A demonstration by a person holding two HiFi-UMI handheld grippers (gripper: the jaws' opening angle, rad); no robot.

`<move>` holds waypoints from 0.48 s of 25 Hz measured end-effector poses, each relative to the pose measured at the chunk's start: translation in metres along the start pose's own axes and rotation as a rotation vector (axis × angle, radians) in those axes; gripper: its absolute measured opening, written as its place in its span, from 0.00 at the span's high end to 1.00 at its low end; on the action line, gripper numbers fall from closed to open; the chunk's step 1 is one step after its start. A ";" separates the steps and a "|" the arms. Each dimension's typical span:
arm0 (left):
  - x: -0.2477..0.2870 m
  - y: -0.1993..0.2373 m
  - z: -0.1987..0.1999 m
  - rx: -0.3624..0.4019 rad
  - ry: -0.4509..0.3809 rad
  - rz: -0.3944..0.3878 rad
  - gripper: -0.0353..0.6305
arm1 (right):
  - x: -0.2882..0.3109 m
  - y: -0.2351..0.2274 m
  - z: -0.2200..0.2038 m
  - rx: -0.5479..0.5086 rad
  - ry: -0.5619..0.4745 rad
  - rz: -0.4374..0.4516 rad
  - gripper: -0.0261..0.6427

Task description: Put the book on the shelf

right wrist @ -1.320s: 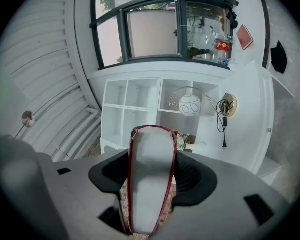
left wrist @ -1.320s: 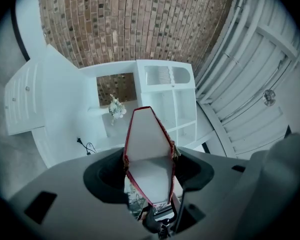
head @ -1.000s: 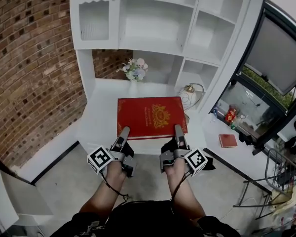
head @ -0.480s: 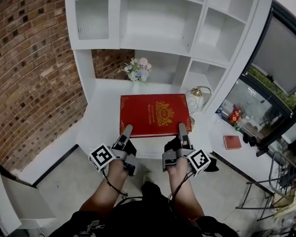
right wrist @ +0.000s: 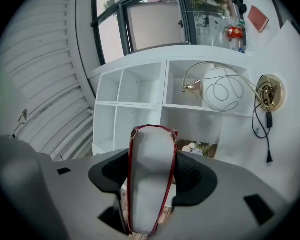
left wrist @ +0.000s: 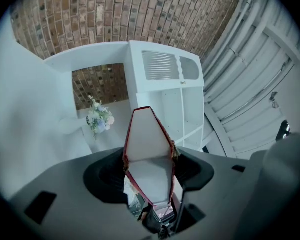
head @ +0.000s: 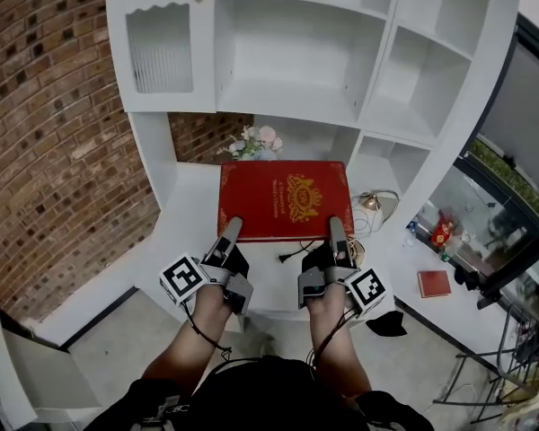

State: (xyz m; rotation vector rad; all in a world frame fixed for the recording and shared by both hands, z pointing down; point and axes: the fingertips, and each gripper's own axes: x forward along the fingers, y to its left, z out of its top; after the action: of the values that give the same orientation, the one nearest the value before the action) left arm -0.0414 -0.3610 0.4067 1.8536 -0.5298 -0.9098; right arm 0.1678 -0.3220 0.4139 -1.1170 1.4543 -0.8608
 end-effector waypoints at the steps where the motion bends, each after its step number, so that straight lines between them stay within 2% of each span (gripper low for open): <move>1: 0.011 -0.002 0.005 0.005 -0.003 -0.007 0.54 | 0.012 0.003 0.003 0.000 0.001 0.013 0.56; 12: 0.111 -0.022 0.051 0.074 -0.060 -0.083 0.54 | 0.119 0.033 0.037 -0.019 0.032 0.126 0.55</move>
State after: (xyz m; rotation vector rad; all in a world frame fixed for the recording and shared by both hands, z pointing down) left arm -0.0125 -0.4577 0.3347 1.9315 -0.5331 -1.0154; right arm 0.1982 -0.4231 0.3397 -1.0186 1.5448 -0.7804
